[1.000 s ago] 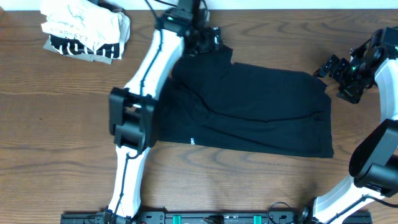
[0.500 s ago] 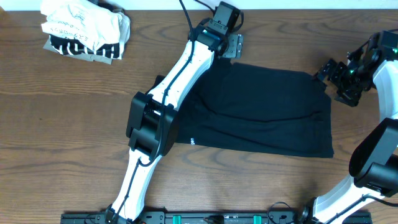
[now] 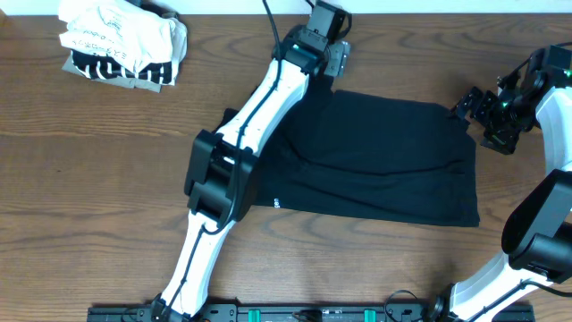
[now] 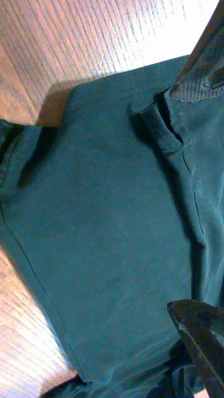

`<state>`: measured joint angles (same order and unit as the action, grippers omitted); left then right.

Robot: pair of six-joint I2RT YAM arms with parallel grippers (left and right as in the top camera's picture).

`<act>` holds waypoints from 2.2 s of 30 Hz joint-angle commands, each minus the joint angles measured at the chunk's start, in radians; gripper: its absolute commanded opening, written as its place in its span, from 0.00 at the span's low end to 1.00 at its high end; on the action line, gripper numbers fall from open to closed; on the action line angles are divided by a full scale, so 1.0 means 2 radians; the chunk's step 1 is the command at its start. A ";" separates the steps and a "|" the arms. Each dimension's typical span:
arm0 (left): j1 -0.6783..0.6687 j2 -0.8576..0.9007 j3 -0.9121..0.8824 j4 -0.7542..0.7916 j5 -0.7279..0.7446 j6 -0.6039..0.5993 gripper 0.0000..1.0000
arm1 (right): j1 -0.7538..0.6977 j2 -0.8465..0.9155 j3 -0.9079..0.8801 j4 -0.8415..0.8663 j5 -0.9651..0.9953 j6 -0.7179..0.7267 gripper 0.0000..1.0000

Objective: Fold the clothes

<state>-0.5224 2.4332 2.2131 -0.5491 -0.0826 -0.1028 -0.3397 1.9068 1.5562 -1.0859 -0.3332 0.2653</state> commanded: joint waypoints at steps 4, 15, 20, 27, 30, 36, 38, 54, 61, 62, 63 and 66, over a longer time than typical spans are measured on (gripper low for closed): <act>-0.003 0.041 0.013 0.003 -0.008 0.025 0.80 | 0.004 0.001 -0.004 -0.009 -0.003 -0.023 0.99; -0.004 0.072 0.012 0.012 -0.008 0.025 0.80 | 0.004 0.001 -0.004 -0.010 -0.003 -0.023 0.99; -0.004 0.085 0.012 0.023 -0.008 0.025 0.80 | 0.004 0.001 -0.004 -0.013 -0.003 -0.023 0.99; -0.004 0.096 0.012 0.027 -0.008 0.026 0.80 | 0.004 0.001 -0.004 -0.013 -0.003 -0.023 0.99; -0.004 0.097 0.012 0.032 -0.008 0.029 0.80 | 0.004 0.001 -0.004 -0.013 -0.003 -0.023 0.99; -0.003 0.097 0.012 0.037 -0.008 0.029 0.72 | 0.004 0.001 -0.004 -0.012 -0.003 -0.023 0.99; -0.002 0.097 0.012 0.037 -0.011 0.029 0.61 | 0.004 0.001 -0.004 -0.009 -0.003 -0.021 0.99; -0.002 0.097 0.012 0.023 -0.034 0.023 0.08 | 0.004 0.010 -0.004 0.109 0.085 0.046 0.97; -0.002 0.097 0.012 0.015 -0.034 0.023 0.06 | 0.002 0.066 -0.004 0.126 0.092 0.070 0.94; -0.002 0.097 0.012 0.015 -0.034 0.023 0.06 | 0.002 0.076 -0.004 0.128 0.091 0.071 0.94; -0.002 0.097 0.012 0.015 -0.034 0.023 0.06 | 0.002 0.085 -0.004 0.130 0.089 0.071 0.94; -0.002 0.097 0.011 0.015 -0.034 0.023 0.06 | 0.002 0.112 -0.004 0.140 0.078 0.072 0.93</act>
<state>-0.5293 2.6053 2.2208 -0.5007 -0.1390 -0.0521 -0.3401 2.0949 1.5543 -0.8135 -0.1680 0.3840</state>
